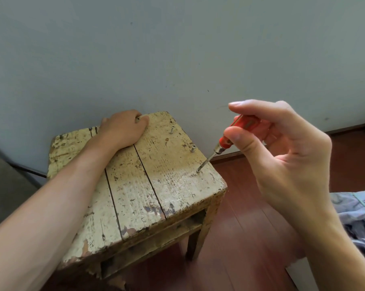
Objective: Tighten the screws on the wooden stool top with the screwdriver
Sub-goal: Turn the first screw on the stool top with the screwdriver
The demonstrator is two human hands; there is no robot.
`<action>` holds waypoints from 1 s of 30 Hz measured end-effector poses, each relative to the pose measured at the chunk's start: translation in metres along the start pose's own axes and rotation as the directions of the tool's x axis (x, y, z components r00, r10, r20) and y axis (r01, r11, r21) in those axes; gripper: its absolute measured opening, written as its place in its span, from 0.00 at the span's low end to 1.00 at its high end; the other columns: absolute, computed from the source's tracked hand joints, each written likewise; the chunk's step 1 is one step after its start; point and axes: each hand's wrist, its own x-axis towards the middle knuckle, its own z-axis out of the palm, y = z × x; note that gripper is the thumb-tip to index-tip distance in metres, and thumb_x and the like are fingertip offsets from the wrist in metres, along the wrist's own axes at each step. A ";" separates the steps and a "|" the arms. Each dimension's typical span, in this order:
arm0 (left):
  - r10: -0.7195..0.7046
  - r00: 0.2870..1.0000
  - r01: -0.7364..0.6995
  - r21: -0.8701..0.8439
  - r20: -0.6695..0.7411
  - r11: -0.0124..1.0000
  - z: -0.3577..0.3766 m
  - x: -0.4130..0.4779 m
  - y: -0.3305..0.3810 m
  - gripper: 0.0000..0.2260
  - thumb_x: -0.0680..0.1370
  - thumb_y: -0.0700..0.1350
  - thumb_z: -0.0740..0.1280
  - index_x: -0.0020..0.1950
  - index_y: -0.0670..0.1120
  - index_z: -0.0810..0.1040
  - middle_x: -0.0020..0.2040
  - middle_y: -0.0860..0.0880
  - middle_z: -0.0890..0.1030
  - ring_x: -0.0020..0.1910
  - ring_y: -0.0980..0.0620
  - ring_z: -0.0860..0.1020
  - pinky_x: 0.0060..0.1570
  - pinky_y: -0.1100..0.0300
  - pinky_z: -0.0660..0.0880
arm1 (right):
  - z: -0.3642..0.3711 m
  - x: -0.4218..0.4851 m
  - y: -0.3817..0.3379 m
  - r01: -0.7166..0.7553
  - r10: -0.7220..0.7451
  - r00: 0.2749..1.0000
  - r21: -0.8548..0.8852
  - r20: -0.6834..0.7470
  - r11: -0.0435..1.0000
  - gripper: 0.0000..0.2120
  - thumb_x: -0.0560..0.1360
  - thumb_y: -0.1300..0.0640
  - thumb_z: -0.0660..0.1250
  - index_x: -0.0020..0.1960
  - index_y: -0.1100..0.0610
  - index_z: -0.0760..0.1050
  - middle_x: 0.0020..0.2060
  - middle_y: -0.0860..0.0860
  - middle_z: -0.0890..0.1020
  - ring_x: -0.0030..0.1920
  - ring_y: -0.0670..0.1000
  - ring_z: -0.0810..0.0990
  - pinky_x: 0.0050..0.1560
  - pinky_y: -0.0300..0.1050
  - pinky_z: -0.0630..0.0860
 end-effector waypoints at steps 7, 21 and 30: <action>0.000 1.000 0.000 0.000 0.005 1.000 0.001 0.000 0.000 0.23 0.84 0.60 0.52 0.71 0.50 0.74 0.69 0.47 0.77 0.68 0.42 0.73 0.69 0.43 0.65 | -0.014 -0.001 0.003 0.007 -0.013 0.984 0.034 0.180 0.999 0.20 0.85 0.62 0.68 0.75 0.51 0.76 0.60 0.47 0.84 0.57 0.54 0.87 0.52 0.56 0.81; -0.001 1.000 0.001 0.005 -0.006 1.000 0.003 0.003 -0.003 0.23 0.84 0.61 0.52 0.71 0.51 0.74 0.68 0.47 0.77 0.67 0.42 0.73 0.67 0.44 0.65 | 0.002 -0.002 -0.005 0.018 -0.018 1.000 0.008 0.021 1.000 0.16 0.82 0.61 0.74 0.65 0.46 0.76 0.50 0.44 0.85 0.53 0.47 0.87 0.49 0.53 0.80; 0.002 1.000 -0.002 0.008 -0.001 1.000 0.003 0.003 -0.003 0.23 0.83 0.61 0.52 0.70 0.51 0.74 0.68 0.47 0.78 0.67 0.42 0.74 0.68 0.43 0.66 | 0.004 -0.003 0.004 0.012 -0.014 0.999 -0.045 -0.031 0.999 0.13 0.83 0.58 0.73 0.66 0.46 0.79 0.51 0.51 0.84 0.49 0.51 0.88 0.46 0.53 0.79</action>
